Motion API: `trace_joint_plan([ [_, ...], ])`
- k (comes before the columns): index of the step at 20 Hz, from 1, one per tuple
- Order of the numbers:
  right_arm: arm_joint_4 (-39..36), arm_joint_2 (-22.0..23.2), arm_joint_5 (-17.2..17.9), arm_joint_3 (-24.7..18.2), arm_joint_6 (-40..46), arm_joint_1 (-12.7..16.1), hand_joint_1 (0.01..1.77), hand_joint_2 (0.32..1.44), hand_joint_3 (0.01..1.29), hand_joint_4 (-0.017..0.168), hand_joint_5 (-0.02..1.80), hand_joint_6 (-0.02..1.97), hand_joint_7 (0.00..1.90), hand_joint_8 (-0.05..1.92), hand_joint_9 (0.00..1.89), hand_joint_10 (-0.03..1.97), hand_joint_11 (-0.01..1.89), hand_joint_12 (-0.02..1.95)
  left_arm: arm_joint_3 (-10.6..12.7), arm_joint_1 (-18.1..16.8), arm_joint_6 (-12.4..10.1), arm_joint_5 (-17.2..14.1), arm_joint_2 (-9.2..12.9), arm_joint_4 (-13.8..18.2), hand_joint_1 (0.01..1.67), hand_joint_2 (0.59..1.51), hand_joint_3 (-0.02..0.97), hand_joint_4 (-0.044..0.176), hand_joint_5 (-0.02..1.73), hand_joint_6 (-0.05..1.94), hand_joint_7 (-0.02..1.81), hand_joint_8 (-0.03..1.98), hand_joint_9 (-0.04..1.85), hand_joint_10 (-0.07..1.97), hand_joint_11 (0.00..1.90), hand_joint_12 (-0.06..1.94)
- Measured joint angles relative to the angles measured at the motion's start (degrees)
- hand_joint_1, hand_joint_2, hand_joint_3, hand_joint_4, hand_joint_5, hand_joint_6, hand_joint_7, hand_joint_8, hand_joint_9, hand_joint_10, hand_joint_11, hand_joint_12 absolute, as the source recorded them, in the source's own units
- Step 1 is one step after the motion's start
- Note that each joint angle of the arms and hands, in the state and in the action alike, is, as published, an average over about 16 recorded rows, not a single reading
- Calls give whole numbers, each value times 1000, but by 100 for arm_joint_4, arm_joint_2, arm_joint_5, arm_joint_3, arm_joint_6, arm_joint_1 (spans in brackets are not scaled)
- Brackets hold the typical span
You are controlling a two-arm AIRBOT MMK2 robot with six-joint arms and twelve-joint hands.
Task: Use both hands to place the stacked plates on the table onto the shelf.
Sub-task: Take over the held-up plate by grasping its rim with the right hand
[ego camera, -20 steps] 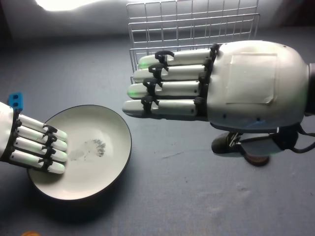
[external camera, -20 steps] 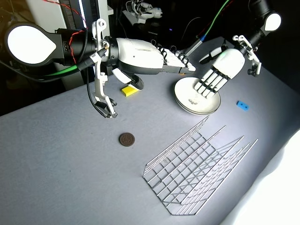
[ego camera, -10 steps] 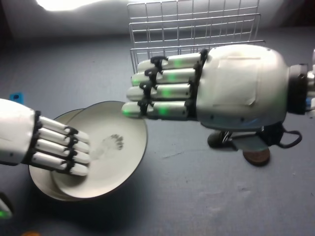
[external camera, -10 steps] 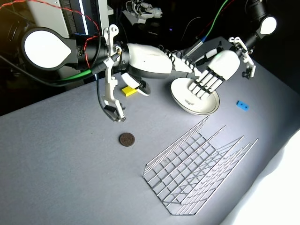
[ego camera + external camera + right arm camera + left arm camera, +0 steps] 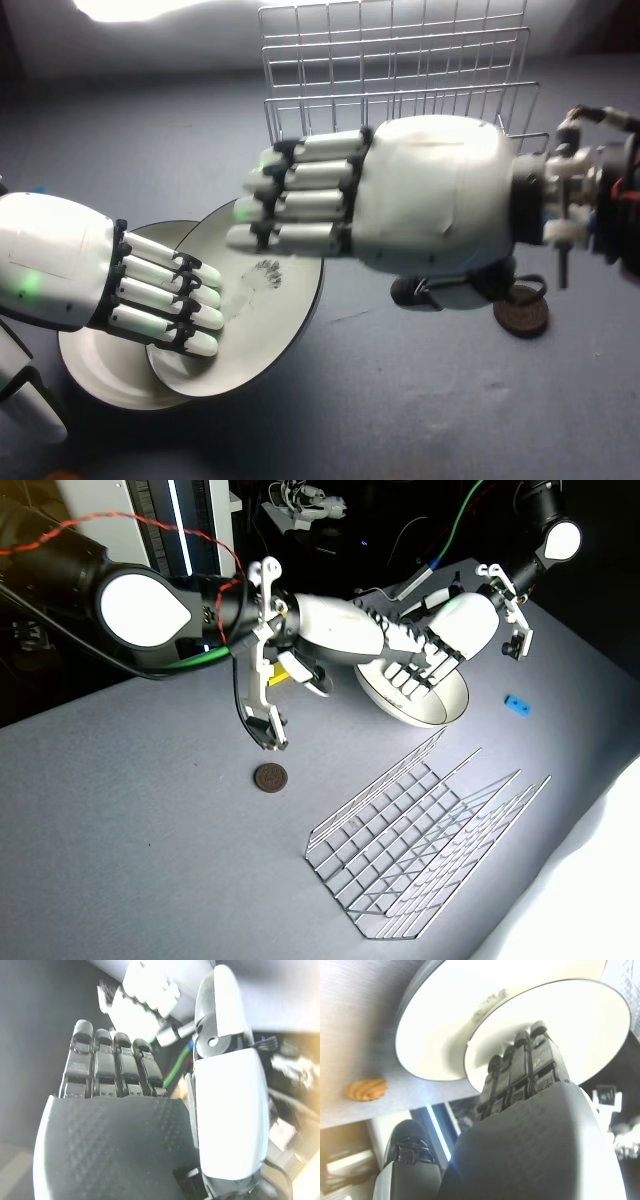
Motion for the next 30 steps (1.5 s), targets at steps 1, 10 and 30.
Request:
trace_joint_plan([
  [1, 77, -77, -22, 52, -117, -30, 1135, 1011, 13, 1, 36, 17, 26, 11, 26, 8, 16, 248, -21, -26, -30, 16, -1, 13, 18, 1118, 14, 4, 12, 8, -13, -18, 18, 9, 15, -13],
  [10, 532, -774, -102, 572, -853, -293, 1061, 1086, 13, 0, 196, 16, 204, 10, 204, 25, 36, 779, -95, -124, -155, 80, -1, 65, 18, 1122, 13, 6, 19, 8, -12, -17, 20, 11, 15, -13],
  [30, 961, -1487, 486, 1115, -1318, -286, 1186, 996, 14, -1, 872, 741, 984, 759, 1068, 735, 847, 1221, -13, -280, -186, 112, 46, -25, 19, 1158, 14, 7, 20, 7, 4, -10, 19, 15, 15, -14],
])
